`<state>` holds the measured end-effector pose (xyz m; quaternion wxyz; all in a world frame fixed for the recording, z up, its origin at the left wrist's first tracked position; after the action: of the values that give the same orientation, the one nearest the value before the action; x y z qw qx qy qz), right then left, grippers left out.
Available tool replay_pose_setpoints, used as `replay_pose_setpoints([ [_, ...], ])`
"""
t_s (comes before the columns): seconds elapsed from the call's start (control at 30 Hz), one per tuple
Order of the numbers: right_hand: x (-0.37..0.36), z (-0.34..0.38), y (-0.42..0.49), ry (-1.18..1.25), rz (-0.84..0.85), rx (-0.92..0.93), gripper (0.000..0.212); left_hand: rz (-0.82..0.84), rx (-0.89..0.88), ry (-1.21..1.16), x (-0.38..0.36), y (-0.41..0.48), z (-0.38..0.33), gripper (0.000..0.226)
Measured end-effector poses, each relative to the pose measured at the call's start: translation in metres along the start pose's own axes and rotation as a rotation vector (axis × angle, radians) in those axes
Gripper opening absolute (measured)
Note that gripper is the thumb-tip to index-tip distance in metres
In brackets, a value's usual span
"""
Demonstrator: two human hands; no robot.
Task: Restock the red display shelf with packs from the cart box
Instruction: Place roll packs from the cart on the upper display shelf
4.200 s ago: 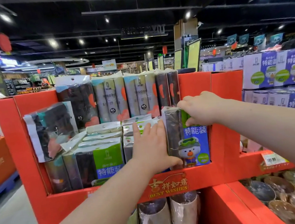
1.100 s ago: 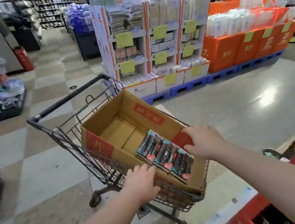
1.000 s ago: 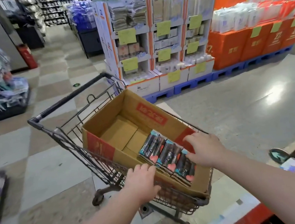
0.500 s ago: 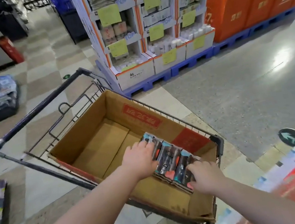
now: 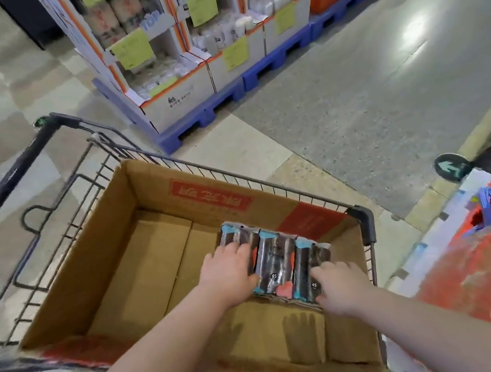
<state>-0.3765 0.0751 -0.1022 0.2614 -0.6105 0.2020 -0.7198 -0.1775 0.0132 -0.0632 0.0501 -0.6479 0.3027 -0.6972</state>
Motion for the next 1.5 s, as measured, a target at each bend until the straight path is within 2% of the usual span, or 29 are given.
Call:
replay_pose_setpoints([
  [0.3,-0.006,0.034,0.062,0.164,0.123,-0.158,0.04,0.247,0.016,-0.093,-0.039,0.069,0.065,0.072],
  [0.47,-0.024,0.045,0.086,0.279,0.176,-0.236,0.046,0.346,0.195,-0.393,-0.074,0.112,0.087,0.084],
  [0.57,-0.039,0.047,0.092,0.336,0.224,-0.276,0.052,0.391,0.362,-0.627,-0.096,0.134,0.093,0.075],
  [0.63,-0.047,0.047,0.095,0.368,0.252,-0.303,0.056,0.39,0.448,-0.761,-0.109,0.146,0.095,0.067],
  [0.73,-0.055,0.046,0.1,0.394,0.274,-0.324,0.057,0.316,0.556,-0.883,-0.123,0.158,0.095,0.07],
  [0.87,-0.064,0.045,0.105,0.442,0.282,-0.34,0.06,0.25,0.658,-1.016,-0.136,0.164,0.094,0.087],
  [0.93,-0.067,0.046,0.107,0.468,0.285,-0.351,0.061,0.237,0.685,-1.025,-0.151,0.169,0.101,0.1],
  [1.0,-0.07,0.047,0.108,0.485,0.288,-0.359,0.062,0.264,0.694,-1.007,-0.153,0.171,0.106,0.103],
  [1.17,-0.073,0.054,0.111,0.531,0.288,-0.338,0.051,0.284,0.66,-0.988,-0.127,0.16,0.094,0.089],
  [1.27,-0.072,0.058,0.115,0.585,0.252,-0.338,0.048,0.297,0.643,-1.092,-0.129,0.156,0.092,0.075],
  [1.33,-0.07,0.058,0.118,0.623,0.226,-0.349,0.048,0.317,0.63,-1.137,-0.127,0.152,0.094,0.074],
  [1.4,-0.069,0.057,0.12,0.701,0.203,-0.377,0.045,0.368,0.625,-1.181,-0.124,0.146,0.099,0.072],
  [1.5,-0.063,0.056,0.119,0.865,0.141,-0.45,0.041,0.492,0.6,-1.338,-0.112,0.128,0.106,0.049],
])
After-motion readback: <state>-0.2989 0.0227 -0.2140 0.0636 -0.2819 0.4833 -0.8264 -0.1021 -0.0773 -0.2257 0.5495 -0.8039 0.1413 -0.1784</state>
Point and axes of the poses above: each hand's wrist, its own y-axis towards the middle knuckle, its own x-axis out of the back of the hand, z = x × y, the point moved 1 cm from there along y, towards the middle knuckle, and after that the axes turned 1 degree about -x, right-handed, at the moved point
